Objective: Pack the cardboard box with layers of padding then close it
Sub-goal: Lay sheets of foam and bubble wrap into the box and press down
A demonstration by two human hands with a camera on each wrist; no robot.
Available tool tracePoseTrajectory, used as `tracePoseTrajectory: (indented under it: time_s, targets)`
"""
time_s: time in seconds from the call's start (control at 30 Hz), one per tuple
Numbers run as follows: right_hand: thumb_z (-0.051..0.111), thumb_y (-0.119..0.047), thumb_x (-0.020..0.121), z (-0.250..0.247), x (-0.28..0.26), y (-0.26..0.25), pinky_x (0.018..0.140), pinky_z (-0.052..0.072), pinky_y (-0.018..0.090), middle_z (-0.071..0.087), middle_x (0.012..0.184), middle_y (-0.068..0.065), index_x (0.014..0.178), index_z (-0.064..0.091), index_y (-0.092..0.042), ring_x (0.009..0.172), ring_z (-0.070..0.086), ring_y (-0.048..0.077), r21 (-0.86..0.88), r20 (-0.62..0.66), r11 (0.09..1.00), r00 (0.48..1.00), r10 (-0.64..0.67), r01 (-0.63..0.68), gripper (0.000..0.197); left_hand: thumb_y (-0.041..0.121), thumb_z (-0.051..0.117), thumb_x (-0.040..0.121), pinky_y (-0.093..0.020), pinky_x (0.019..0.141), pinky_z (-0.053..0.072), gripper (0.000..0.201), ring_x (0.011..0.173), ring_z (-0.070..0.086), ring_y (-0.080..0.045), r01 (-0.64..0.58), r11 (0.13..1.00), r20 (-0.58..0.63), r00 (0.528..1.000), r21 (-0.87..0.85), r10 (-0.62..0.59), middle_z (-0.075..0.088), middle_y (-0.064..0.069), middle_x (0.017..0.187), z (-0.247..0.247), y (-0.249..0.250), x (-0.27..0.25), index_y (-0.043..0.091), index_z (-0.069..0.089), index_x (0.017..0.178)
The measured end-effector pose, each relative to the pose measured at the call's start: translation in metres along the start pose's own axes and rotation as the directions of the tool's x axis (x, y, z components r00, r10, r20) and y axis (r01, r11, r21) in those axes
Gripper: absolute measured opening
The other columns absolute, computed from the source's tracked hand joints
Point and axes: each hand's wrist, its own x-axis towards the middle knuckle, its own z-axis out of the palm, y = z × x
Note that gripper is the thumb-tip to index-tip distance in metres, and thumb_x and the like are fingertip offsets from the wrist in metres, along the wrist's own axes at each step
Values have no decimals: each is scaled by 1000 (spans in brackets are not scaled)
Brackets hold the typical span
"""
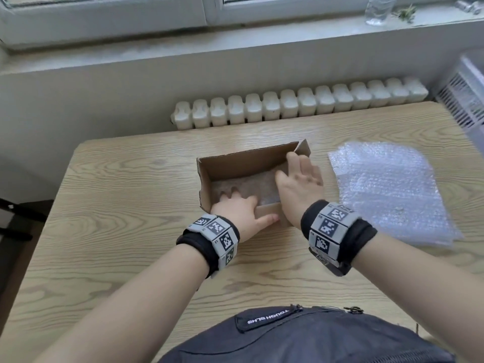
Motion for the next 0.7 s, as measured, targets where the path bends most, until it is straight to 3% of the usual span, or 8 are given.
tracePoseTrajectory:
  time_s: [0.1, 0.27, 0.43, 0.57, 0.6, 0.67, 0.7]
  targets:
    - [51, -12, 86, 6, -2, -8, 94, 35, 36, 41, 128, 13, 109, 59, -1, 120, 37, 31, 48, 44, 998, 998, -40, 38, 26, 81, 27, 76, -43, 90, 47, 75, 118, 46, -40, -17, 1000, 7, 1000, -4, 17, 48, -19, 129, -3, 0, 3, 30, 50, 126]
    - [47, -17, 92, 20, 4, -13, 101, 37, 39, 36, 136, 20, 130, 41, -3, 126, 38, 34, 168, 253, 972, 960, 121, -167, 40, 80, 29, 76, -38, 88, 46, 79, 114, 54, -36, -49, 999, 29, 998, -16, 49, 53, -19, 130, -6, -2, 5, 30, 45, 136]
    - [39, -15, 94, 17, 18, -7, 94, 46, 38, 50, 131, 20, 140, 34, -5, 118, 53, 35, 196, 416, 958, 902, 111, -208, 47, 86, 31, 70, -37, 89, 49, 87, 110, 57, -31, -74, 997, 43, 996, -34, 76, 60, -14, 124, 0, 0, 1, 26, 50, 131]
    - [41, -13, 97, 18, 26, -16, 97, 45, 36, 56, 131, 16, 127, 54, -2, 120, 55, 31, 43, 541, 994, 839, 59, -97, 35, 84, 37, 71, -31, 77, 49, 82, 101, 61, -25, -81, 994, 26, 996, -68, 83, 65, -5, 115, 5, 1, -1, 24, 55, 125]
    - [43, -14, 95, 23, 31, -16, 95, 45, 37, 57, 129, 15, 126, 55, -3, 119, 55, 31, 11, 565, 997, 823, 59, -79, 34, 84, 38, 71, -30, 75, 48, 82, 100, 61, -25, -79, 994, 32, 996, -77, 81, 65, -5, 115, 5, 1, 0, 25, 54, 126]
    - [49, -18, 91, 28, 38, -16, 92, 46, 40, 58, 126, 15, 126, 55, -5, 117, 56, 34, 18, 534, 998, 845, 34, -52, 37, 83, 38, 71, -30, 72, 46, 83, 99, 61, -25, -75, 994, 50, 996, -84, 79, 64, -5, 116, 4, 0, 2, 26, 53, 128]
    - [49, -20, 92, 27, 39, -17, 92, 47, 39, 57, 125, 14, 127, 54, -5, 118, 55, 34, -38, 562, 999, 826, 43, -26, 38, 84, 38, 71, -30, 71, 46, 83, 98, 61, -24, -73, 994, 59, 995, -83, 78, 64, -5, 116, 4, 0, 3, 26, 53, 129]
